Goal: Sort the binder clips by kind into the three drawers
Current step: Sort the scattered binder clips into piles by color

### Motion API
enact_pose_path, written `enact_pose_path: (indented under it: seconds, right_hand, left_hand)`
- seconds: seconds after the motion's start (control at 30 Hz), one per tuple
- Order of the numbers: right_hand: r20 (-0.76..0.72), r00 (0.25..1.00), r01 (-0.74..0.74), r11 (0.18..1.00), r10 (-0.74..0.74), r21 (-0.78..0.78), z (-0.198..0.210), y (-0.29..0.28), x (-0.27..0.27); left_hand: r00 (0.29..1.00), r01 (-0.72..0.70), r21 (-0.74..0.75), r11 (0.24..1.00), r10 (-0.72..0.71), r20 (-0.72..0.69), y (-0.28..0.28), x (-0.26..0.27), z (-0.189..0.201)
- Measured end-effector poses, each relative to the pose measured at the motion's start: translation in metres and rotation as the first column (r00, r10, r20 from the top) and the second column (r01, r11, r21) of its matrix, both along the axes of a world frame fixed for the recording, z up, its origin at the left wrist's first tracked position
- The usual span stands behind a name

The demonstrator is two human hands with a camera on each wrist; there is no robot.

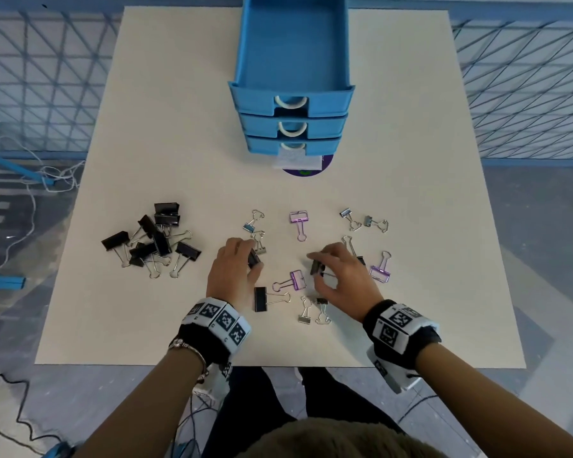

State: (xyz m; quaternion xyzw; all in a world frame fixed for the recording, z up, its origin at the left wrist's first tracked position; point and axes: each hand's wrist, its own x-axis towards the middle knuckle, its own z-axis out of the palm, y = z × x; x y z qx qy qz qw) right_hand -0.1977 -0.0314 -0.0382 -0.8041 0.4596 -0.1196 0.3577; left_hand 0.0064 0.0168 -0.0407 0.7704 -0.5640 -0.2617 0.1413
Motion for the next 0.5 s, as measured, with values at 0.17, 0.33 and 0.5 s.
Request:
enact_pose_path:
  seconds: [0.17, 0.33, 0.5]
  right_hand:
    - [0.195, 0.922, 0.32, 0.942, -0.334, 0.1, 0.016, -0.011, -0.016]
    - [0.04, 0.919, 0.386, 0.914, -0.393, 0.127, 0.011, -0.012, -0.031]
    - [-0.278, 0.887, 0.389, 0.921, -0.369, 0.018, -0.002, -0.007, -0.033]
  left_hand:
    - [0.995, -0.01, -0.147, 0.989, -0.005, -0.102, 0.008, -0.004, 0.018]
    - [0.983, 0.176, -0.043, 0.983, -0.178, -0.042, 0.027, -0.007, 0.011]
    - [0.951, 0.295, 0.072, 0.953, -0.3, 0.071, 0.043, -0.011, 0.004]
